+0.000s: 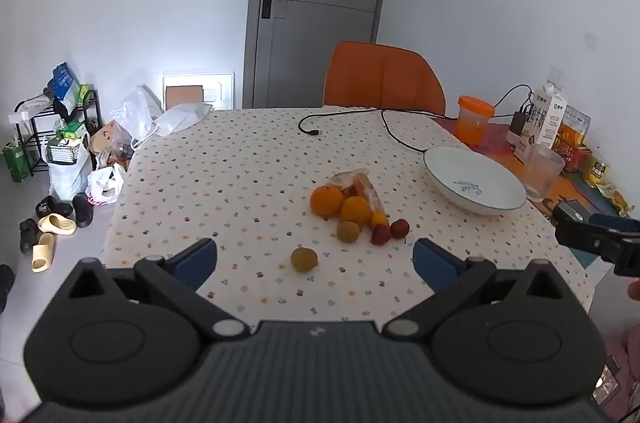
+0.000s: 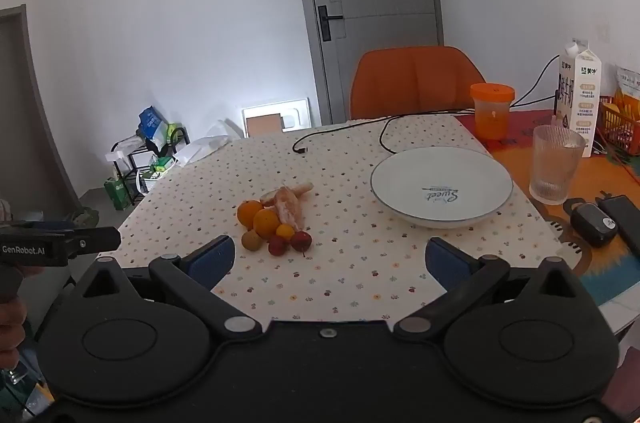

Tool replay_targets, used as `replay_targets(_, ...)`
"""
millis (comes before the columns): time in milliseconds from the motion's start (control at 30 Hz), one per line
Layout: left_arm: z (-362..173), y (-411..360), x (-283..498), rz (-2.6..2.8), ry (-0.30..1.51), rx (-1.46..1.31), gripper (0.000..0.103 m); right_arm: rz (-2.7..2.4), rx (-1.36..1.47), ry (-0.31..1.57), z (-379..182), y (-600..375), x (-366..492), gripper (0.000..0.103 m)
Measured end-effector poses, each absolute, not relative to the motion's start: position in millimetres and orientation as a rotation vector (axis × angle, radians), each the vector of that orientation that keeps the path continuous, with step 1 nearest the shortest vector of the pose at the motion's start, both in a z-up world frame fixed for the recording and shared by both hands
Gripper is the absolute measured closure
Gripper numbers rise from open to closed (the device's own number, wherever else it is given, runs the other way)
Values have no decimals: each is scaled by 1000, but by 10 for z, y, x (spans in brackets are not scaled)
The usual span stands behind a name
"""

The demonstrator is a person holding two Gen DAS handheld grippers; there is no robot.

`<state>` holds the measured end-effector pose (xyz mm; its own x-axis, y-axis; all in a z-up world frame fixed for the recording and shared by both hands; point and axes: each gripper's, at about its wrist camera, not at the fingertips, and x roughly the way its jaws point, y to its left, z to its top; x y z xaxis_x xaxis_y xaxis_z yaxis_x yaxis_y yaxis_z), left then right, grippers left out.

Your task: Organize fruits

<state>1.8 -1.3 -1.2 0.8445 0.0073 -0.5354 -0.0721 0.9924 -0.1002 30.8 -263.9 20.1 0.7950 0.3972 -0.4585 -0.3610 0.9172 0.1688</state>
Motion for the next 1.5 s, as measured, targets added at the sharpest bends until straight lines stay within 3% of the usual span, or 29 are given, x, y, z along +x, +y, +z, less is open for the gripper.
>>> replay_targets(1500,-74,-44,-9,34,566,-106,0,377,45,554,156,-2598,361,0)
